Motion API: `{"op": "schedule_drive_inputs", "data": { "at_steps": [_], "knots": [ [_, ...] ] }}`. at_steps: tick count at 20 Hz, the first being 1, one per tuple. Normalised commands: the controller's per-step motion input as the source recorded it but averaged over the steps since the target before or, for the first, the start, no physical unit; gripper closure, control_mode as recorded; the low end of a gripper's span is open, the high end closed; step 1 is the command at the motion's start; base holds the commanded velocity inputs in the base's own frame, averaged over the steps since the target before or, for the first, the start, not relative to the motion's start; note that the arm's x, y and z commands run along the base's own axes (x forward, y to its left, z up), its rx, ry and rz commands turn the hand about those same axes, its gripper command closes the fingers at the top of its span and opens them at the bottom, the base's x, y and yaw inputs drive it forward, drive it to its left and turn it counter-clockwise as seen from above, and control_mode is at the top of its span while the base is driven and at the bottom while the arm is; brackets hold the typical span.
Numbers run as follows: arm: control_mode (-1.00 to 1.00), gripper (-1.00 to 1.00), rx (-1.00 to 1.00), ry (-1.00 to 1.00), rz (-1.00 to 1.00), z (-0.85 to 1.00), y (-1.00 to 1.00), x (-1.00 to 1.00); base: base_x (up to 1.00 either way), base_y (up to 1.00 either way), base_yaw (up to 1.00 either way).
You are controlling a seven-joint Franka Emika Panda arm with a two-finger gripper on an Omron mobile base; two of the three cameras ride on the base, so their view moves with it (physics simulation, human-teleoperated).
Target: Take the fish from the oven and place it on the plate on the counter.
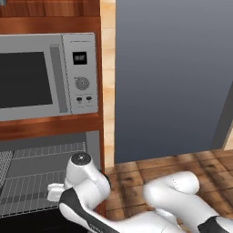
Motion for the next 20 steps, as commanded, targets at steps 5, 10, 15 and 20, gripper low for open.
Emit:
{"op": "schedule_drive_inputs", "data": {
  "at_steps": [5,10,15,20],
  "knots": [
    [-1.00,1.00,0.12,0.00,0.00,1.00,-0.80,-0.35,0.00,0.00,0.00],
    [-1.00,1.00,0.12,0.00,0.00,1.00,-0.82,-0.24,0.00,0.00,0.00],
    [-1.00,1.00,0.11,0.00,0.00,1.00,-0.78,-0.14,0.00,0.00,0.00],
    [-1.00,1.00,0.03,0.00,0.00,1.00,-0.88,0.00,0.00,0.00,0.00]
  ]
}}
